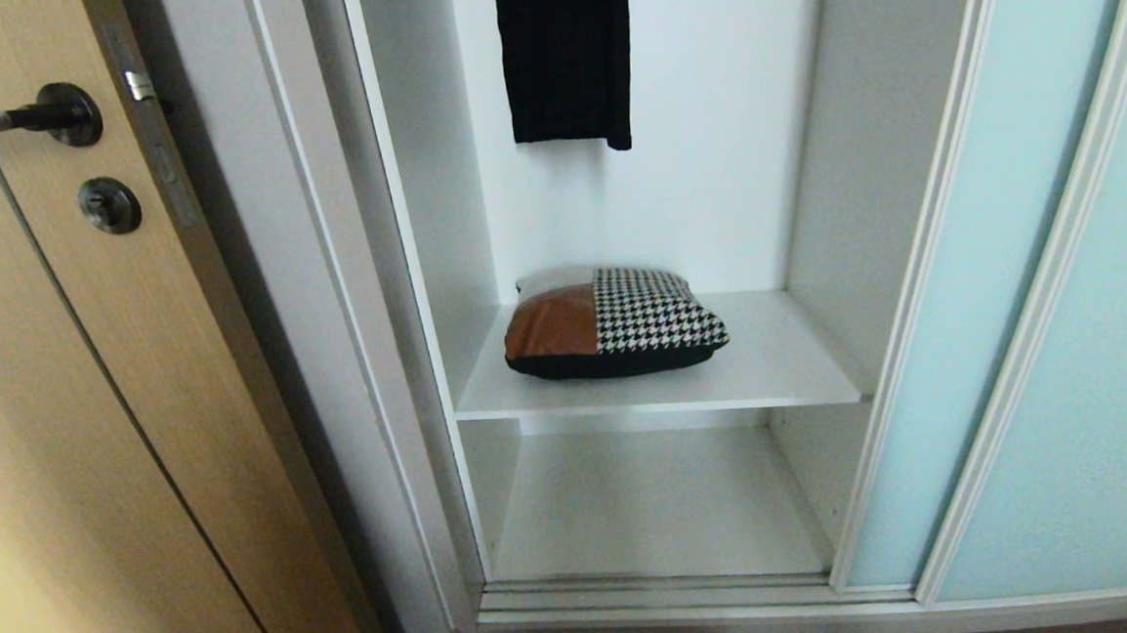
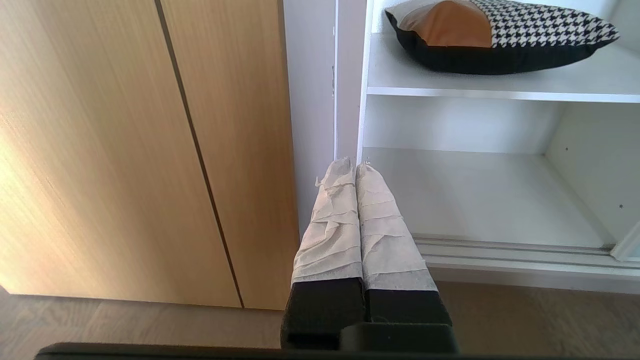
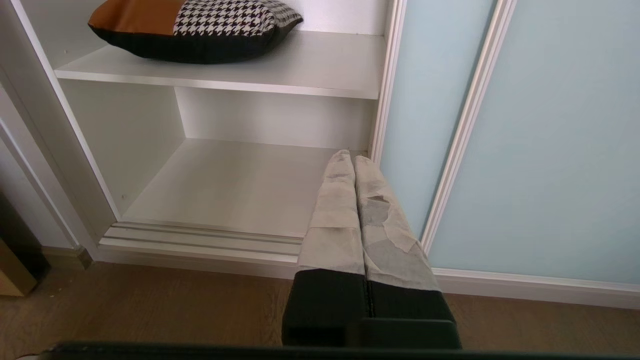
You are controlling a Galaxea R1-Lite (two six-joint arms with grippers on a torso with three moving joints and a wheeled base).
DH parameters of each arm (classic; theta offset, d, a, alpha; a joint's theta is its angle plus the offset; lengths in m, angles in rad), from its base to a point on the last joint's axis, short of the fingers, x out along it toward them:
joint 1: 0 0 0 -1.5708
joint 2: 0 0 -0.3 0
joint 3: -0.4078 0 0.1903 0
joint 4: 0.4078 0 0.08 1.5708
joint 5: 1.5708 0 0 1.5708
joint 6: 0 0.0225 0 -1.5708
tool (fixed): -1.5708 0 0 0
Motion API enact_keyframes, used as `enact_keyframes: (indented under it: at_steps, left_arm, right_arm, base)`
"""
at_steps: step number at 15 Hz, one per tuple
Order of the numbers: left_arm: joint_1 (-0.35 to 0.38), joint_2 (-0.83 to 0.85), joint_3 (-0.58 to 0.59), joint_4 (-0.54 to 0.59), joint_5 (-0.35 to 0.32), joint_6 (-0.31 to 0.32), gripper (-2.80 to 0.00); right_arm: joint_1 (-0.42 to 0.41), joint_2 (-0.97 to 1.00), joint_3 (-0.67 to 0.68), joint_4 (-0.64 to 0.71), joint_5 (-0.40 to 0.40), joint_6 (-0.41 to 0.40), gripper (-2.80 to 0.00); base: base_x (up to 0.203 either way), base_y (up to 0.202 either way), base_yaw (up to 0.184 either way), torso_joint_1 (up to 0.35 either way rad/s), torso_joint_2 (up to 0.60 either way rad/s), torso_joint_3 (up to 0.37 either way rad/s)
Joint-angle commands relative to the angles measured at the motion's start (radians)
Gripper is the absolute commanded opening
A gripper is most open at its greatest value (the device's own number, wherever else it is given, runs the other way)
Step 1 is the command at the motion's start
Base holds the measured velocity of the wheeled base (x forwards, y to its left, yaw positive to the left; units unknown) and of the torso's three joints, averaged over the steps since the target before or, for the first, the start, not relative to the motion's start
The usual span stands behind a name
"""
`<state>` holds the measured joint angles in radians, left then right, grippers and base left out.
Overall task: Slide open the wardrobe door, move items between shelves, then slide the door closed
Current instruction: Close the door
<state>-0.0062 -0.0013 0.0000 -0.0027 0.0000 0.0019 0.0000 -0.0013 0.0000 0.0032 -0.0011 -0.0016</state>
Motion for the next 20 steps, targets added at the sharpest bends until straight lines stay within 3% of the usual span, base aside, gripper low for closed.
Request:
enact_keyframes:
  at_steps: [1, 15, 17, 20]
  left_arm:
    - [0.0, 0.001, 0.002, 0.0, 0.0, 0.001, -2.8]
    - [0.0, 0.001, 0.002, 0.0, 0.0, 0.0, -2.8]
    - [0.0, 0.001, 0.002, 0.0, 0.0, 0.0, -2.8]
    - [0.0, 0.001, 0.002, 0.0, 0.0, 0.0, -2.8]
  right_arm:
    - [0.0, 0.001, 0.0, 0.0, 0.0, 0.0, -2.8]
    - [-0.002, 0.0, -0.001, -0.014, -0.004, -0.001, -2.8]
    - [-0.001, 0.007, -0.083, -0.005, -0.02, -0.013, -2.8]
    - [0.001, 0.083, -0.337, 0.134, -0.038, -0.02, -2.8]
  base:
    - [0.0, 0.0, 0.0, 0.0, 0.0, 0.0]
    - [0.0, 0.0, 0.0, 0.0, 0.0, 0.0]
    - [0.0, 0.0, 0.0, 0.0, 0.0, 0.0]
    - [0.0, 0.0, 0.0, 0.0, 0.0, 0.0]
